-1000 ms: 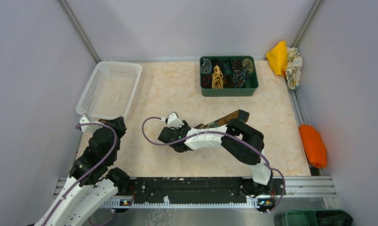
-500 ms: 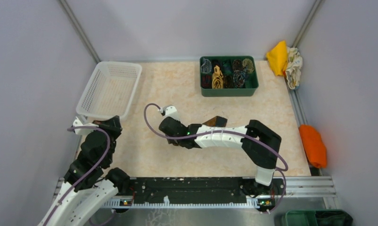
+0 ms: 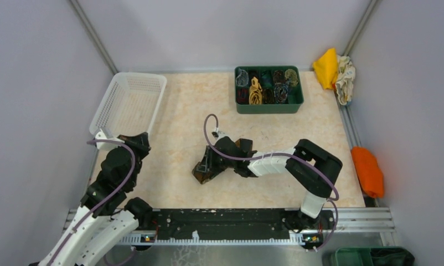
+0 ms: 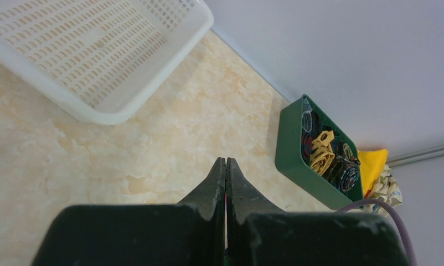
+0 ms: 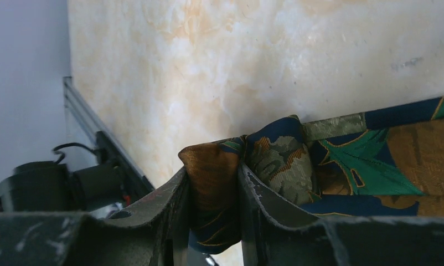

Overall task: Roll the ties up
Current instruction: Roll the tie at the center of the board.

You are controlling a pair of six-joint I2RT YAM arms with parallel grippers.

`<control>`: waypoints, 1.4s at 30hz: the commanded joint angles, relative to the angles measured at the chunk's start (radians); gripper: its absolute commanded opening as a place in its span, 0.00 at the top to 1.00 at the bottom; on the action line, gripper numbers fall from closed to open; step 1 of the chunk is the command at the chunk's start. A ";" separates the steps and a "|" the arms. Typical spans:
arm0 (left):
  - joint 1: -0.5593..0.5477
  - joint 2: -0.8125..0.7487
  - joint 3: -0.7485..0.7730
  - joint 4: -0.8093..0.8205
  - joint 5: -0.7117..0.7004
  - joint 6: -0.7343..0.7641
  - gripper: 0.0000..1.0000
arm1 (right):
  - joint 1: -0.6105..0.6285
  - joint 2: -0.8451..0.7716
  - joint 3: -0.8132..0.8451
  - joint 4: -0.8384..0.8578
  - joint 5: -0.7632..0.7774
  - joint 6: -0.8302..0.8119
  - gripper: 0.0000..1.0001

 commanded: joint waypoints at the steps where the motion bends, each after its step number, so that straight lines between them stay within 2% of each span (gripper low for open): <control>1: -0.005 0.044 0.018 0.072 0.050 0.026 1.00 | -0.057 -0.067 -0.138 0.327 -0.161 0.162 0.68; 9: -0.004 0.157 0.025 0.162 0.108 0.040 1.00 | -0.128 -0.018 -0.251 0.650 -0.322 0.305 0.68; 16: -0.005 0.248 0.018 0.234 0.160 0.056 1.00 | -0.179 0.094 -0.303 0.846 -0.399 0.405 0.68; 24: -0.005 0.333 -0.001 0.289 0.199 0.065 1.00 | -0.233 0.167 -0.368 0.919 -0.396 0.401 0.68; 29: -0.005 0.384 -0.021 0.338 0.226 0.075 1.00 | -0.258 0.096 -0.378 0.765 -0.329 0.292 0.66; 36: -0.005 0.445 -0.065 0.417 0.276 0.093 1.00 | -0.260 -0.059 -0.281 0.333 -0.197 0.034 0.45; 42: -0.005 0.486 -0.119 0.529 0.344 0.128 1.00 | -0.233 -0.159 -0.206 0.067 -0.069 -0.106 0.44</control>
